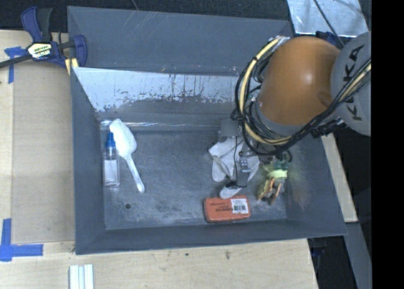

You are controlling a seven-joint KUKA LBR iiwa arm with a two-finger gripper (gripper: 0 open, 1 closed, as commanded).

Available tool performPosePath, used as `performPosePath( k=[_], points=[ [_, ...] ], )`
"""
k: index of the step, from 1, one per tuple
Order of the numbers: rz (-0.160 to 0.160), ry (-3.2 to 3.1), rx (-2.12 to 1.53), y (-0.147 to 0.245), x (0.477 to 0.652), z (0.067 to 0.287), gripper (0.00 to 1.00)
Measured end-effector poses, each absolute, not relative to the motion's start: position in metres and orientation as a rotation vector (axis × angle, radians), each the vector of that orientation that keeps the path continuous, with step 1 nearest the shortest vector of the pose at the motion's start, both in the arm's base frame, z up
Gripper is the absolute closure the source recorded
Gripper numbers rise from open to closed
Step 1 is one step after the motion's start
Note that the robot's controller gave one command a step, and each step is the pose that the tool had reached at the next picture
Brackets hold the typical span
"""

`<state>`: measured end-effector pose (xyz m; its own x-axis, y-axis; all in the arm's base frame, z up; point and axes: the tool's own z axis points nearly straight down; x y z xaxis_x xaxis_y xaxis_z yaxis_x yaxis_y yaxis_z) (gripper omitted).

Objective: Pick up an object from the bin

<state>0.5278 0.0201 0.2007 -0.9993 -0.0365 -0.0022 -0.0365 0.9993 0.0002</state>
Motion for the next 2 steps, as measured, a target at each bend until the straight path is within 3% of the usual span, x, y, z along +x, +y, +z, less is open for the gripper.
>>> performPosePath(
  k=[1, 2],
  points=[
    [-0.001, 3.132, -0.065, -0.001, 0.534, 0.174, 0.00],
    [0.001, 3.132, 0.181, -0.004, 0.553, 0.142, 0.00]
  ],
)
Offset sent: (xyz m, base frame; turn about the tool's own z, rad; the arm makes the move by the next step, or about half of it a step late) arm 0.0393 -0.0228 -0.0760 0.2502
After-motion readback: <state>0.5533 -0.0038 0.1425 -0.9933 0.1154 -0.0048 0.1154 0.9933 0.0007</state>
